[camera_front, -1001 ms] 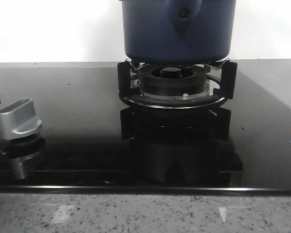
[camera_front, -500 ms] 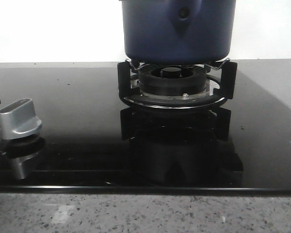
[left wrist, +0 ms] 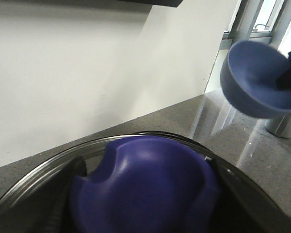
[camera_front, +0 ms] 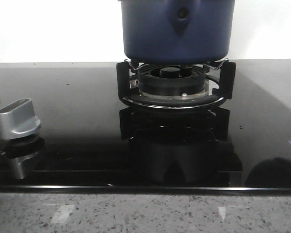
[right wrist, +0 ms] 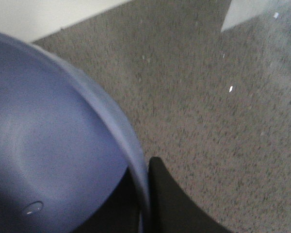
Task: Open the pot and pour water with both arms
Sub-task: 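Carry the bowl back beside the stove and release it with the right gripper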
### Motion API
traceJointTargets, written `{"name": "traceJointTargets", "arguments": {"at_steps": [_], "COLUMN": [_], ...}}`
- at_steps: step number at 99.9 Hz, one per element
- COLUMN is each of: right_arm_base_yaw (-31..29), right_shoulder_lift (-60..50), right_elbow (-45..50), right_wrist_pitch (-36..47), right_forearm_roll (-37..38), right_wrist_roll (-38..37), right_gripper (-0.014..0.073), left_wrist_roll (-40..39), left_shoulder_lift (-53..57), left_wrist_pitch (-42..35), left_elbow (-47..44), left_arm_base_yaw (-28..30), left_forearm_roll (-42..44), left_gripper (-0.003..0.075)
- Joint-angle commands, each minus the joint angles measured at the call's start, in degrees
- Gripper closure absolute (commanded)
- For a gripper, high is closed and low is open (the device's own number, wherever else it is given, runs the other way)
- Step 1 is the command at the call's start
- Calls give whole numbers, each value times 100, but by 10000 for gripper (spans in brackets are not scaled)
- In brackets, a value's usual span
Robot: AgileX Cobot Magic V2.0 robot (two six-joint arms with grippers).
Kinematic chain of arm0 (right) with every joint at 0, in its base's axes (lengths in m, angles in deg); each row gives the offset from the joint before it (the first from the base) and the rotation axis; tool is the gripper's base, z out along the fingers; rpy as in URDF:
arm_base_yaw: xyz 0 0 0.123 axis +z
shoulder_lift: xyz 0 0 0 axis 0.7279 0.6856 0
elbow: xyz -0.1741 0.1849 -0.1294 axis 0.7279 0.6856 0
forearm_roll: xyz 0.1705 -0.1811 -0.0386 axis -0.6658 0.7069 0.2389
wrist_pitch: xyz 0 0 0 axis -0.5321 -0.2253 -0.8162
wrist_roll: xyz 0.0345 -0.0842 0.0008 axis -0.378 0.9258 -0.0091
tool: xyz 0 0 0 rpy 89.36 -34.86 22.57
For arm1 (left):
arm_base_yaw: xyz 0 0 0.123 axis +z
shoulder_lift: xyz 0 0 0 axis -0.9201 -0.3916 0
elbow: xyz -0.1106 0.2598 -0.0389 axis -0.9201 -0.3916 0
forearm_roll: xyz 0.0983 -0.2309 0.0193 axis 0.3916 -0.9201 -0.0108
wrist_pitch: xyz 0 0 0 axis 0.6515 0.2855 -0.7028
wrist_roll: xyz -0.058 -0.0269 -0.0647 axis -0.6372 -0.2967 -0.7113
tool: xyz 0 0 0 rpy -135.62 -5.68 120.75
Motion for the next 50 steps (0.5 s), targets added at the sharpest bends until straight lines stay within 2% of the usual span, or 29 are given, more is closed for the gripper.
{"name": "traceJointTargets", "arguments": {"at_steps": [1,25,50], "right_arm_base_yaw": [-181,-194,-194], "right_shoulder_lift": [-223,-286,-286], "right_elbow": [392,1767,2696], "right_wrist_pitch": [398,732,918], "right_forearm_roll": [-312,-553,-586], "right_wrist_roll": [127,153,480], "right_gripper": [643,642,642], "left_wrist_roll": [-15,-15,-15], "left_shoulder_lift": [126,126,126], "left_wrist_pitch": [164,187,187], "left_elbow": [179,179,179], "left_arm_base_yaw": [10,10,10], "left_forearm_roll": [-526,-505,-516], "left_gripper": [405,405,405]}}
